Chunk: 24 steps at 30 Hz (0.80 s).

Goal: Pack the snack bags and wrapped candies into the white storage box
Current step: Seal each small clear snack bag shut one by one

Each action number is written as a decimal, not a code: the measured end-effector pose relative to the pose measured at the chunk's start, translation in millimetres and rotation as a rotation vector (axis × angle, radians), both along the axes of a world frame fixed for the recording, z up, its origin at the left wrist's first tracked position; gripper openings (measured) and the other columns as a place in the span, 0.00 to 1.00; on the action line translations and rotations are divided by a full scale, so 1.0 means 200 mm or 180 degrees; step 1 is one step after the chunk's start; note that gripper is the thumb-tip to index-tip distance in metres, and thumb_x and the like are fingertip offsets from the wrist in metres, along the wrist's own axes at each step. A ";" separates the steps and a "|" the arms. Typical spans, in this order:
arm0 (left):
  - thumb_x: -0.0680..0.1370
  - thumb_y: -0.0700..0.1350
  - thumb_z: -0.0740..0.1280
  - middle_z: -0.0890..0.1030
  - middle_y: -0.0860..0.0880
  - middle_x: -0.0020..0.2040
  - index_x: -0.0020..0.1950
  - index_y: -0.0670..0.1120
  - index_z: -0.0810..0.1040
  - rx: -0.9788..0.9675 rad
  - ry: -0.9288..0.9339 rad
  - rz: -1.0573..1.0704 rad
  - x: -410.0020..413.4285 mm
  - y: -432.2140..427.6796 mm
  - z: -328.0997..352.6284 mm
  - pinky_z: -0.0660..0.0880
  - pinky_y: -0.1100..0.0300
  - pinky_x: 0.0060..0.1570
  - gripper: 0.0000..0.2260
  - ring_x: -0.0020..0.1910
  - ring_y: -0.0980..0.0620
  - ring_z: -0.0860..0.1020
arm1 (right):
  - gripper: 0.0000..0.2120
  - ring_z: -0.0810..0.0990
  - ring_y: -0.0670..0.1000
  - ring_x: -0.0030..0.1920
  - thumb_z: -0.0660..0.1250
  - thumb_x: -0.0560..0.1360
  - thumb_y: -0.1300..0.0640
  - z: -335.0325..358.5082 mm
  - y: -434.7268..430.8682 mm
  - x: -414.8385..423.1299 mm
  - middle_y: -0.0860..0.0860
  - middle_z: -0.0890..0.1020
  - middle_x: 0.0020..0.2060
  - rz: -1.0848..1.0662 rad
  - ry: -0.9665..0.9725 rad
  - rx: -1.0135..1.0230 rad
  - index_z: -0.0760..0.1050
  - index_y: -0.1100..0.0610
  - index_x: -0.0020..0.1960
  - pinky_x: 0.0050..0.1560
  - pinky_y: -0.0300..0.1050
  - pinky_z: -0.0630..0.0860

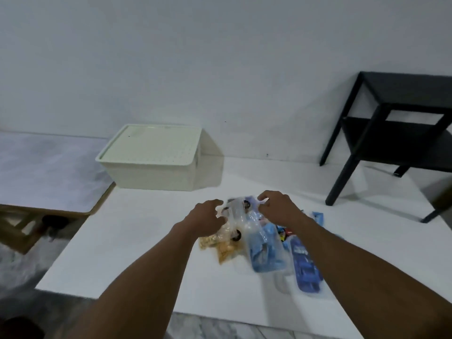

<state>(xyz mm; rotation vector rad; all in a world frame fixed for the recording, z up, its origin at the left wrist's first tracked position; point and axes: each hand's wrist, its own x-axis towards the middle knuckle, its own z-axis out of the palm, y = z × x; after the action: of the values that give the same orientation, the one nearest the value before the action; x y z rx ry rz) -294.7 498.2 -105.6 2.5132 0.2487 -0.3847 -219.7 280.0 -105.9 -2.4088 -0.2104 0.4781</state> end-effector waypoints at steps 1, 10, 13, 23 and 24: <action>0.78 0.52 0.68 0.77 0.46 0.69 0.76 0.51 0.67 0.0016 0.0015 -0.0058 0.02 -0.07 -0.02 0.70 0.52 0.69 0.27 0.67 0.46 0.75 | 0.15 0.82 0.55 0.50 0.66 0.72 0.53 -0.03 -0.07 0.01 0.54 0.82 0.54 -0.0064 0.0022 -0.0033 0.78 0.50 0.59 0.52 0.46 0.78; 0.81 0.48 0.65 0.73 0.46 0.73 0.77 0.48 0.66 0.0067 0.0297 -0.0826 0.22 -0.55 -0.14 0.67 0.53 0.71 0.24 0.70 0.46 0.73 | 0.13 0.77 0.50 0.47 0.66 0.75 0.54 -0.27 -0.56 0.05 0.49 0.80 0.51 -0.0644 0.0249 -0.0267 0.77 0.51 0.59 0.50 0.42 0.73; 0.80 0.49 0.66 0.73 0.46 0.73 0.77 0.49 0.65 0.0058 0.0292 -0.0853 0.28 -0.59 -0.16 0.69 0.51 0.70 0.25 0.70 0.45 0.73 | 0.11 0.77 0.50 0.46 0.66 0.74 0.52 -0.30 -0.62 0.09 0.49 0.82 0.54 -0.0652 0.0203 -0.0363 0.77 0.48 0.56 0.47 0.40 0.69; 0.80 0.47 0.66 0.79 0.48 0.65 0.71 0.49 0.72 0.0287 0.0092 -0.0620 0.41 -0.31 -0.11 0.71 0.58 0.63 0.19 0.64 0.47 0.77 | 0.10 0.81 0.52 0.50 0.66 0.75 0.54 -0.23 -0.36 0.27 0.50 0.82 0.56 -0.0387 0.0119 -0.0189 0.79 0.50 0.55 0.54 0.45 0.78; 0.80 0.47 0.66 0.79 0.47 0.65 0.71 0.49 0.72 0.0302 0.0091 -0.0590 0.42 -0.26 -0.12 0.71 0.57 0.63 0.19 0.64 0.47 0.77 | 0.09 0.80 0.51 0.48 0.66 0.74 0.54 -0.23 -0.30 0.29 0.51 0.83 0.55 -0.0369 0.0140 -0.0176 0.79 0.50 0.54 0.53 0.45 0.78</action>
<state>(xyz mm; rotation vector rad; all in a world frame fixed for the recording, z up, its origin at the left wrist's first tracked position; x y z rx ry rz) -211.5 446.2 -128.8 2.6344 0.0456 -0.4933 -162.2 219.4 -152.6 -2.4456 -0.0386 0.4888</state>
